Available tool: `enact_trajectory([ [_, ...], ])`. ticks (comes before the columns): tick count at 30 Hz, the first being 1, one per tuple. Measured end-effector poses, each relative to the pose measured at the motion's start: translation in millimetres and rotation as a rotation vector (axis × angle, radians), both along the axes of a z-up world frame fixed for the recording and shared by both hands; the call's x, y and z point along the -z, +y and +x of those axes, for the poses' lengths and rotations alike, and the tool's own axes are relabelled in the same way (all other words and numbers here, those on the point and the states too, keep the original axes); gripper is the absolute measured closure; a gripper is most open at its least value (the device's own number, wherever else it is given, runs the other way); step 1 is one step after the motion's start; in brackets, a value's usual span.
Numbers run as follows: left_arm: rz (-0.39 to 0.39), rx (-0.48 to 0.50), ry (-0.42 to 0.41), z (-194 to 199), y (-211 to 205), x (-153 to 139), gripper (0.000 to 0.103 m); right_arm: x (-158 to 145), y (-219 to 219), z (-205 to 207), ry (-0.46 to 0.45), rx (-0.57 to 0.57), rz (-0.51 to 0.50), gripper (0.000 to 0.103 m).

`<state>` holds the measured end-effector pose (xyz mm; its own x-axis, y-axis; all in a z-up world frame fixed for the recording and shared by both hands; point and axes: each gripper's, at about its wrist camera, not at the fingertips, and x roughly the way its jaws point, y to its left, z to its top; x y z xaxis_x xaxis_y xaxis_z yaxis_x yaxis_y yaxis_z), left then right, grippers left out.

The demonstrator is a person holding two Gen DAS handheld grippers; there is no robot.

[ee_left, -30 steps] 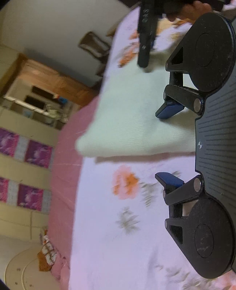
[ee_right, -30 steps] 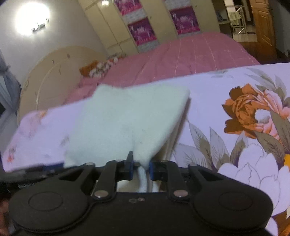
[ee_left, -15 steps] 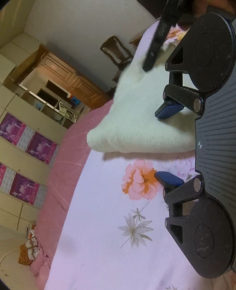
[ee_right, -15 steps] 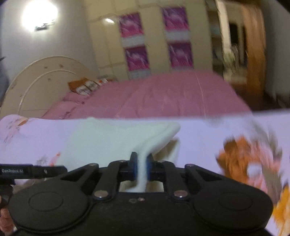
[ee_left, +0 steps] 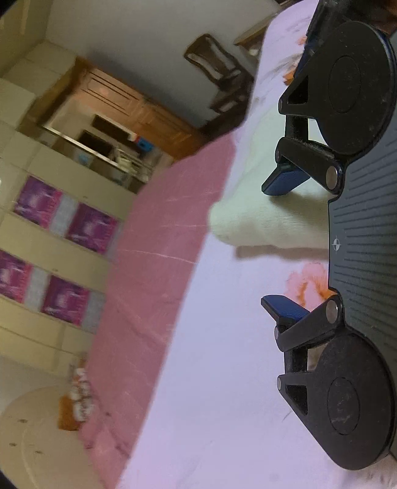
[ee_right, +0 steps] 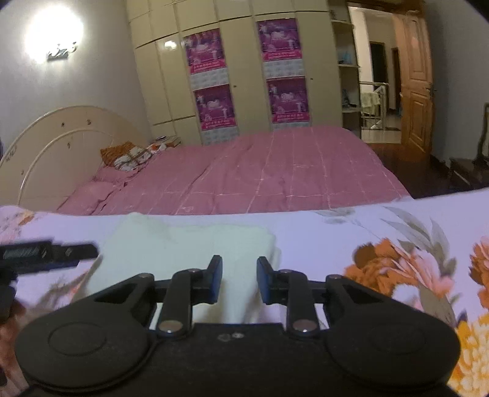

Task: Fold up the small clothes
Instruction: 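Press and align the folded sweater with both open grippers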

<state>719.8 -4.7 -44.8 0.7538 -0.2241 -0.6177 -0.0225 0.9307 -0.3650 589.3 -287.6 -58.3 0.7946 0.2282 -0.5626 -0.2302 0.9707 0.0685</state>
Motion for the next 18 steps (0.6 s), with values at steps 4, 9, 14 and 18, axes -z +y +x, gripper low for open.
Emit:
enact_trajectory([
  [4,0.058,0.012,0.042,6.4,-11.4,14.5,0.028,26.7,14.4,7.8,0.058,-0.007,-0.151,0.081],
  [9,0.046,0.094,-0.002,-28.6,-8.9,-13.4,0.028,1.3,2.4,-12.4,0.053,0.015,-0.082,0.081],
  [14,0.035,0.203,-0.022,-108.2,7.9,-8.2,0.028,-7.9,-43.3,-87.0,0.130,-0.012,0.187,0.073],
  [18,0.047,0.185,0.009,-138.3,9.2,8.2,0.028,8.2,-59.9,-126.1,0.207,0.007,0.370,0.075],
])
